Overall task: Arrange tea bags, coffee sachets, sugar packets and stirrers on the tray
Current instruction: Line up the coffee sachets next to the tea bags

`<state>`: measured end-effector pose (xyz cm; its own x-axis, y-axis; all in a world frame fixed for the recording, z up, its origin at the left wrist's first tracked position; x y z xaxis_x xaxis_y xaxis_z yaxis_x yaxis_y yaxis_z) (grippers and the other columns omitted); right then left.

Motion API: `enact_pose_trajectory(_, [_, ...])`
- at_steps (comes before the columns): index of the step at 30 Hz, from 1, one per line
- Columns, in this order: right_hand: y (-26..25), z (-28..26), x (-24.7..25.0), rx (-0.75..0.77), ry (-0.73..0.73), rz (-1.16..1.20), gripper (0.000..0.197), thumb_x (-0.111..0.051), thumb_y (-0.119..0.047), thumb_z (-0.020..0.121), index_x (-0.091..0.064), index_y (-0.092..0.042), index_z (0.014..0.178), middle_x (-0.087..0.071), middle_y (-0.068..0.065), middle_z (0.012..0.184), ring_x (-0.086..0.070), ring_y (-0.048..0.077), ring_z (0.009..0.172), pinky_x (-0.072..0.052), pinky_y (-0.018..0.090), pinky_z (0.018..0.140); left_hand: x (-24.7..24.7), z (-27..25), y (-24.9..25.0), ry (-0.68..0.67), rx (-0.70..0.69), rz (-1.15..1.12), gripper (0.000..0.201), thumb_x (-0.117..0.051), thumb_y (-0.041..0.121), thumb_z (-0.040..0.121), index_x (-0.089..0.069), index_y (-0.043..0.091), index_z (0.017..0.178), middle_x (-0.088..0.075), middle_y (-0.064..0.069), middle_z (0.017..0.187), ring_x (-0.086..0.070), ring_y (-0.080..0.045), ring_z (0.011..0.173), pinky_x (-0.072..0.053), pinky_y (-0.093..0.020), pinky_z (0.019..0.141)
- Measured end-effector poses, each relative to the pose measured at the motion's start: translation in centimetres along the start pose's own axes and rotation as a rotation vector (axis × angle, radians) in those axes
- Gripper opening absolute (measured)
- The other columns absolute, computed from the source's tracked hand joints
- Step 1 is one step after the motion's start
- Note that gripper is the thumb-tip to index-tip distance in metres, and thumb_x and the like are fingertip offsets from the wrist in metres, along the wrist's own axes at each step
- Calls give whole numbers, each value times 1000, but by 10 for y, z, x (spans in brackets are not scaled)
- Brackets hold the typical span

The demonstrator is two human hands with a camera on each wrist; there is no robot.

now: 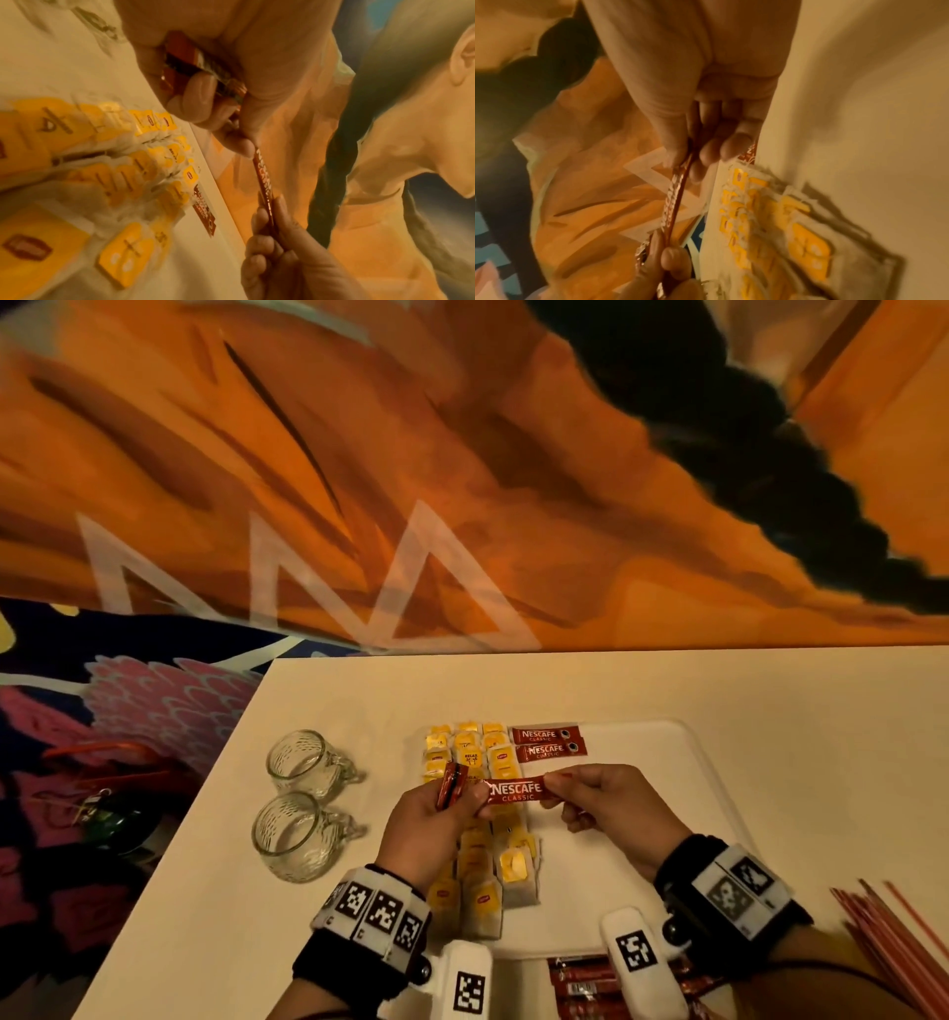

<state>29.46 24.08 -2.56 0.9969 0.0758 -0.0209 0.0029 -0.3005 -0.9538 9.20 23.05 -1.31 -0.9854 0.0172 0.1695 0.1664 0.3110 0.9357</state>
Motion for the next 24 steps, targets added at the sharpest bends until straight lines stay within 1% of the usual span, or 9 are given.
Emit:
enact_pose_trajectory(2, [10,0,3,-24,-14,10,15,-65,-17,90,-74,-5,94,-73,5,82,-58,9,65,-52,24,61,3,1,2,23,-19,57,25,-62,25,91,-72,4,80,-57,14,46,-45,5,37,-31,-24,50])
enact_pose_trajectory(6, [17,2,18,-19,38,-27,9,-69,-13,86,-73,-6,88,-71,-3,74,-56,8,61,-50,24,59,-6,-1,-3,-44,7,69,28,-59,26,93,-69,6,76,-56,13,45,-44,4,36,-30,-20,48])
enact_pose_trajectory(10, [30,16,48,-83,160,39,13,-68,-14,87,-73,-3,91,-67,3,73,-54,12,59,-48,26,56,-7,3,-11,-27,96,68,25,-58,36,91,-66,13,85,-68,2,72,-51,-2,47,-35,-22,50])
enact_pose_trajectory(13, [41,29,75,-118,252,33,12,-69,-14,87,-73,-3,90,-62,7,70,-51,15,57,-46,28,52,-1,5,-18,-5,166,49,29,-42,32,97,-60,12,88,-63,1,67,-47,-8,48,-33,-22,45])
enact_pose_trajectory(15, [45,38,86,-126,289,-7,11,-69,-12,87,-72,-1,89,-60,6,64,-49,15,54,-45,28,49,0,6,-16,-13,129,49,25,-36,27,99,-54,13,90,-65,-3,75,-48,-7,50,-32,-25,49])
enact_pose_trajectory(18, [47,52,91,-145,304,-115,12,-70,-11,87,-72,0,89,-60,4,58,-48,15,51,-45,27,47,-3,7,-16,-34,69,55,19,-39,23,100,-50,15,87,-64,1,73,-48,-5,50,-34,-25,52])
enact_pose_trajectory(20, [47,59,90,-158,297,-194,11,-71,-13,85,-72,-2,87,-60,4,58,-49,16,51,-44,26,46,-6,9,-15,-47,22,71,19,-44,20,99,-53,13,84,-63,3,70,-51,-3,51,-40,-20,52])
enact_pose_trajectory(22, [45,66,87,-162,290,-241,10,-73,-13,83,-72,-3,84,-61,5,60,-49,16,51,-44,25,45,-9,12,-13,-71,-14,47,17,-50,15,97,-57,7,84,-68,-3,76,-56,-7,58,-44,-16,54])
enact_pose_trajectory(24, [44,71,84,-168,283,-258,11,-75,-13,82,-72,-3,83,-65,6,64,-50,15,51,-45,25,45,-9,13,-12,-84,-8,3,15,-54,14,95,-59,3,86,-69,-6,76,-57,-13,56,-44,-18,48])
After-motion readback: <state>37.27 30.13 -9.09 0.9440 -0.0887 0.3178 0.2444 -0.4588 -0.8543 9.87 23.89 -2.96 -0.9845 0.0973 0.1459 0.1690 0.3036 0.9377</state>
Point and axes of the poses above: each hand's wrist, its own z-axis towards the middle knuckle, its own x-axis out of the back of the hand, y = z × x, the point moved 9 cm from there along z, towards the middle knuckle
